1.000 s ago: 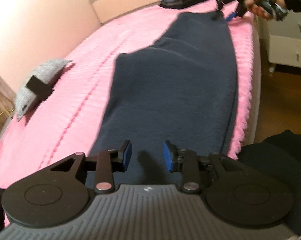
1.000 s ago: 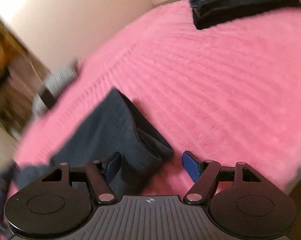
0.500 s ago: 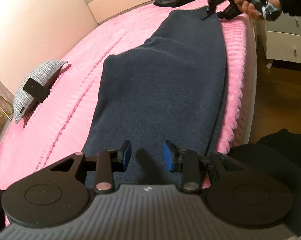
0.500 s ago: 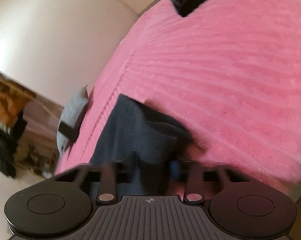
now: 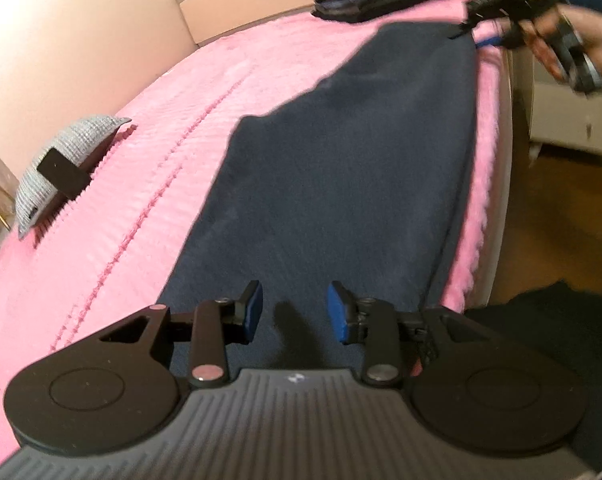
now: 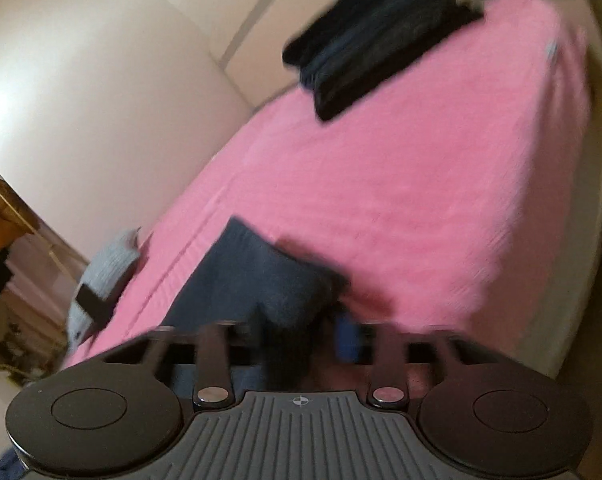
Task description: Fold clothes
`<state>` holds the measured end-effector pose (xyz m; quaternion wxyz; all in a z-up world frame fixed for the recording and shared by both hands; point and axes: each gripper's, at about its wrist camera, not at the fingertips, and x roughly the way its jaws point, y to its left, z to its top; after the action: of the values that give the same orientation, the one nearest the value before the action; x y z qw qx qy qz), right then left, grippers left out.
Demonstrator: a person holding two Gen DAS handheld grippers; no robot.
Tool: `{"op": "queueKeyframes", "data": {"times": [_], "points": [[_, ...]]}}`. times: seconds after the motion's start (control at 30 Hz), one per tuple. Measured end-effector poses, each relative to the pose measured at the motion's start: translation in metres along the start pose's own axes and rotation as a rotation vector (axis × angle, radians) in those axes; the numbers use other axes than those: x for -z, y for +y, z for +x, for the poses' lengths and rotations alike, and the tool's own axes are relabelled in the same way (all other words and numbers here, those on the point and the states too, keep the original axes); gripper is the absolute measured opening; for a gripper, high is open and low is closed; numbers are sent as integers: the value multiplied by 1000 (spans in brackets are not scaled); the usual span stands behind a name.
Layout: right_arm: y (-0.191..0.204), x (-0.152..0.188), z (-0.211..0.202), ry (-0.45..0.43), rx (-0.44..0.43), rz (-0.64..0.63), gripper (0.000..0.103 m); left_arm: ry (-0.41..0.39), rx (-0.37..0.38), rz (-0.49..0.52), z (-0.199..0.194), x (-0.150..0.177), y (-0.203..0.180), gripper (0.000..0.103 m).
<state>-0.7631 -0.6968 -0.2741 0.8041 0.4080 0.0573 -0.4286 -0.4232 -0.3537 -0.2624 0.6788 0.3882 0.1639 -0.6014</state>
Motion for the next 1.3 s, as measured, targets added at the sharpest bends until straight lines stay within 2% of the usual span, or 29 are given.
{"op": "queueKeyframes", "data": {"times": [0.1, 0.17, 0.2, 0.27, 0.33, 0.4, 0.47, 0.53, 0.6, 0.7, 0.73, 0.8, 0.83, 0.87, 0.9, 1.0, 1.07, 1.17, 1.23, 1.3], "points": [[15, -4, -26, -78, 47, -111, 58, -24, 51, -102, 7, -18, 32, 33], [34, -5, -35, -91, 10, -189, 58, -44, 90, -161, 16, -35, 55, 35], [46, -4, -36, -77, -26, -245, 58, -54, 118, -199, 22, -44, 67, 36], [75, 4, -28, -3, -115, -370, 58, -63, 188, -279, 40, -64, 91, 45], [104, 15, -15, 78, -186, -514, 58, -62, 261, -355, 62, -81, 113, 46], [127, 31, 0, 142, -222, -648, 58, -44, 357, -449, 90, -95, 138, 46], [143, 46, 22, 198, -223, -758, 58, -12, 456, -541, 120, -104, 159, 46], [148, 56, 40, 225, -216, -808, 58, 58, 552, -614, 150, -108, 172, 45], [147, 61, 56, 244, -199, -821, 58, 125, 625, -655, 175, -110, 178, 45], [143, 64, 75, 240, -157, -856, 59, 210, 787, -691, 203, -112, 174, 44], [143, 66, 79, 237, -147, -867, 66, 224, 809, -701, 210, -111, 172, 44], [143, 70, 85, 230, -143, -889, 83, 233, 827, -737, 223, -110, 170, 39], [143, 72, 85, 227, -144, -901, 83, 214, 825, -776, 227, -107, 171, 29], [143, 73, 85, 225, -146, -913, 83, 190, 794, -821, 229, -103, 175, 13], [144, 73, 89, 229, -136, -920, 83, 165, 753, -865, 231, -99, 178, 8], [133, 72, 89, 218, -79, -881, 83, 128, 672, -912, 228, -87, 178, 9], [124, 72, 87, 205, -33, -843, 83, 130, 614, -877, 224, -85, 173, 9], [115, 69, 81, 211, 3, -800, 83, 134, 565, -886, 217, -83, 176, 11], [117, 66, 75, 220, 39, -797, 83, 131, 504, -885, 205, -82, 182, 13], [119, 62, 62, 214, 80, -769, 83, 111, 421, -851, 181, -80, 189, 11]]}}
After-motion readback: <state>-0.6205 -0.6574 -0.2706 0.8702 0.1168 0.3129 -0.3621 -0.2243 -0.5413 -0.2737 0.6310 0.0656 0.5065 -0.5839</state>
